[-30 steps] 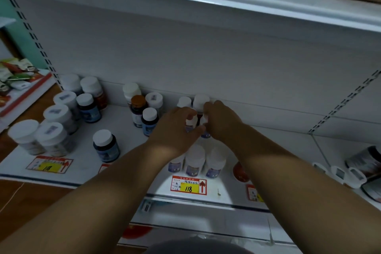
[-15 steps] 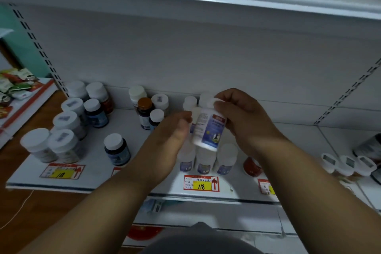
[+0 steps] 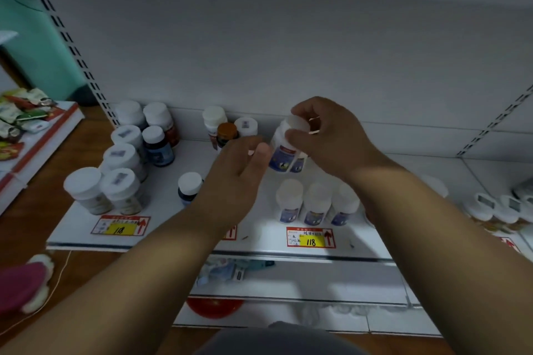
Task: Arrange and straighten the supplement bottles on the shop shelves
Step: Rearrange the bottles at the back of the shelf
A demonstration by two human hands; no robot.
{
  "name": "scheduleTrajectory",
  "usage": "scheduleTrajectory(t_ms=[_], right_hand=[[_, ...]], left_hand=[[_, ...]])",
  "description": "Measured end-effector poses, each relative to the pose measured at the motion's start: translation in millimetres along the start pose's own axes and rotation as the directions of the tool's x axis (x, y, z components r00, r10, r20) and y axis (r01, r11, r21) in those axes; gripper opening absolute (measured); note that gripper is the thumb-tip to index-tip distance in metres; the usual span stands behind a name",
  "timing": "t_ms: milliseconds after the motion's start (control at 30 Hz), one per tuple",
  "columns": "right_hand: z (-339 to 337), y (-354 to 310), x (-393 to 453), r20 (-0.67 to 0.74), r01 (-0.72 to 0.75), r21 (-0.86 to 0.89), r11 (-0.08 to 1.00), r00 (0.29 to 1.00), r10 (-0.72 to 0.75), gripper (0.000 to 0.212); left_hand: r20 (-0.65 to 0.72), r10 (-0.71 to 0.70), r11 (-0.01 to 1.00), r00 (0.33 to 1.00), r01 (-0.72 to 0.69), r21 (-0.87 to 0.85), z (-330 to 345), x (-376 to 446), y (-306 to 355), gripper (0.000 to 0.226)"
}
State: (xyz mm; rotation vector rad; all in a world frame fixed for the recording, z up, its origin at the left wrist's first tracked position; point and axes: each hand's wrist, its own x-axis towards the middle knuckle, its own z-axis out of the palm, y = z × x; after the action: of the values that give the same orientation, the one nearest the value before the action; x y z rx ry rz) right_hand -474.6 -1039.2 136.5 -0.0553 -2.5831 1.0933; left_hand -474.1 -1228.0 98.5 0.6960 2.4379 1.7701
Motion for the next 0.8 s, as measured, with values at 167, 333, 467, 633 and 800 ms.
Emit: scheduleTrajectory(t_ms=[167,333,467,633,800], right_hand=[[23.1,21.1,4.1,0.142,0.072,-0.222,0.972,0.989,-0.041,0.033],[35.2,36.9,8.5,0.307,0.056,-0.329,0.943,0.950,0.051,0.025],[37.2,43.7,11.2,0.394,0.066,-0.375,0.925,0.914,0.095,0.022],[36.1,46.1,15.7,0.449,0.066,-0.386,0.920,0.885,0.125,0.020],[35.1,44.8,21.3,0.476,0.065,-0.422,0.904,0.865,0.160,0.023]], left_hand=[[-0.024,0.027,0.995,0.999,-0.025,0.097,11.8,16.8,-21.6,0.026],[0.017,-0.017,0.992,1.000,0.014,0.127,20.8,22.6,-42.1,0.033],[0.034,-0.023,0.995,0.999,0.020,0.097,28.4,22.8,-50.4,0.037],[0.043,-0.086,0.987,0.995,0.080,0.139,33.1,22.4,-59.1,0.033],[0.036,-0.072,0.990,0.997,0.068,0.121,35.0,24.4,-58.7,0.034]])
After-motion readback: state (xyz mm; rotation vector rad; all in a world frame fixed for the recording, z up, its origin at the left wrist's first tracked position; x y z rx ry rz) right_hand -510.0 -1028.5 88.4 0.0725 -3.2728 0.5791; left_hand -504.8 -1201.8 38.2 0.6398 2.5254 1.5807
